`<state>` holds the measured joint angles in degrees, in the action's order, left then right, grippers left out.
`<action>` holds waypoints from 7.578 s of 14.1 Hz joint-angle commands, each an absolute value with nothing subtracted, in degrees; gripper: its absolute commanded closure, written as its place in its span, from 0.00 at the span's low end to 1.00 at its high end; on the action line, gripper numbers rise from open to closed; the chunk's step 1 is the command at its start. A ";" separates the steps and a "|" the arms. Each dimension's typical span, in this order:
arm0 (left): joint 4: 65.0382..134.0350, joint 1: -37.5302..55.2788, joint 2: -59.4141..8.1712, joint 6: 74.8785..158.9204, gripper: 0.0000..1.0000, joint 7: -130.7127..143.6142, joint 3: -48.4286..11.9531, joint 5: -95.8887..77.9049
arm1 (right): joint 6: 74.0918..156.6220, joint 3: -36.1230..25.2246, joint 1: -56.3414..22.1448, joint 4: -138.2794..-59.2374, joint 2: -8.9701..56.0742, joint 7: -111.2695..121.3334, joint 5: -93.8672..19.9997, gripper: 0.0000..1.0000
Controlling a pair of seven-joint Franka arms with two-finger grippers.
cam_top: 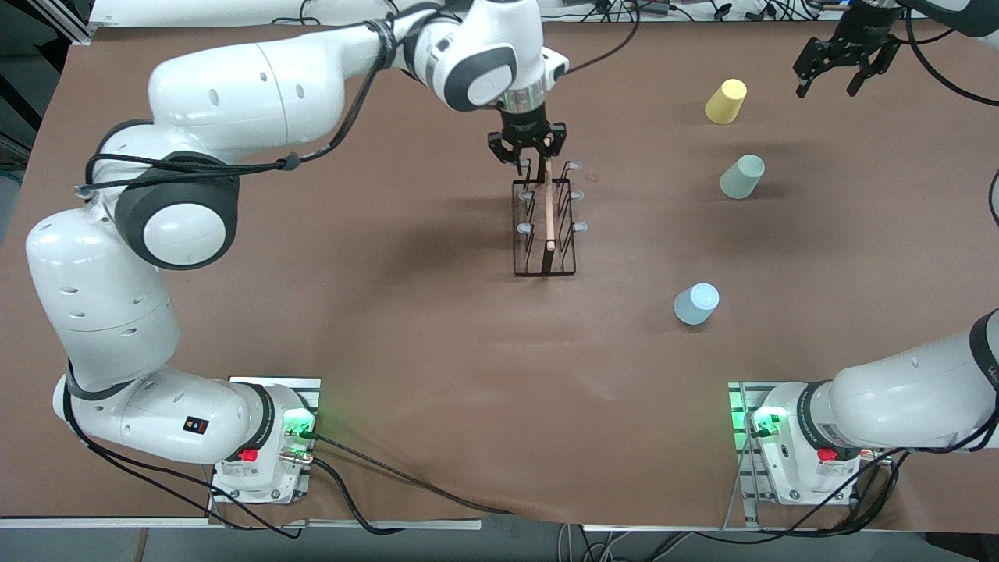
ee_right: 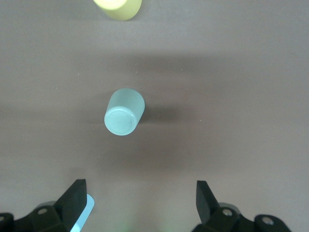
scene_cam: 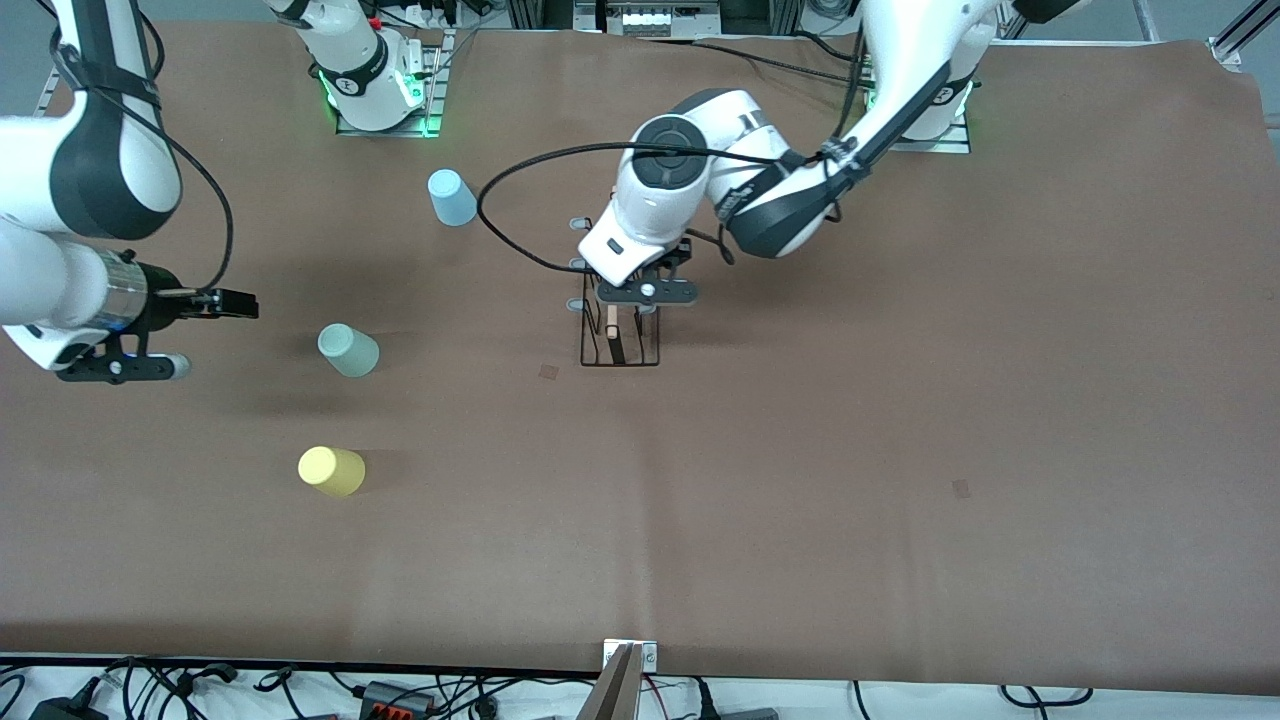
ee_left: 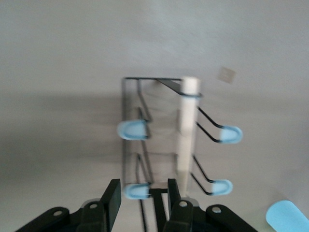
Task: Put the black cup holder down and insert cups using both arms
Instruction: 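Withdraw the left gripper while the right gripper grasps the teal cup, then lift the teal cup with the right gripper and carry it to the rack, then hang the teal cup on a rack peg and open the right gripper, then move the right gripper to the yellow cup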
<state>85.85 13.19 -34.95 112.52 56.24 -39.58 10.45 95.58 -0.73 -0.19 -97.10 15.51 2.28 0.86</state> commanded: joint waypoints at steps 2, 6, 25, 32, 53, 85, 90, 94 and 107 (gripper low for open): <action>86.22 9.24 -31.38 107.84 0.51 55.64 -40.17 12.13 | 93.87 -0.70 -4.12 -96.42 21.43 1.67 0.35 0.00; 86.22 3.97 -29.01 107.06 0.43 41.18 -40.17 12.04 | 97.98 -0.70 -4.05 -97.55 26.27 1.49 0.35 0.00; 89.12 -6.06 -14.96 103.64 0.00 -1.45 -27.62 2.12 | 118.20 -1.41 -4.39 -114.69 20.83 1.49 -3.44 0.00; 87.89 -4.13 -6.43 91.51 0.00 -5.97 -8.81 -2.02 | 125.15 -1.32 -4.31 -118.04 20.65 0.09 -0.70 0.00; 92.38 -3.78 0.18 86.31 0.00 5.79 -2.98 0.44 | 111.13 -0.44 -4.22 -103.39 22.76 -1.67 -1.84 0.83; 90.97 -2.72 0.09 85.08 0.00 5.89 -3.25 -0.26 | 94.75 3.25 -39.46 -94.83 22.76 -29.18 -14.85 0.82; 90.97 -2.72 0.09 85.08 0.00 5.98 -3.25 -0.26 | 96.06 3.25 -39.99 -95.54 23.99 -29.18 -14.85 0.82; 90.97 -2.72 0.09 85.08 0.00 5.98 -3.25 -0.26 | 98.52 3.16 -40.17 -95.62 25.66 -29.09 -14.85 0.82; 90.97 -2.72 0.00 85.08 0.00 5.98 -3.25 -0.35 | 97.04 1.85 -38.77 -93.79 23.12 -34.98 -14.59 0.00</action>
<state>91.16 -2.77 -0.59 85.97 5.50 -3.12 -0.46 99.37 2.96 -39.38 -95.44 24.80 -34.01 -13.75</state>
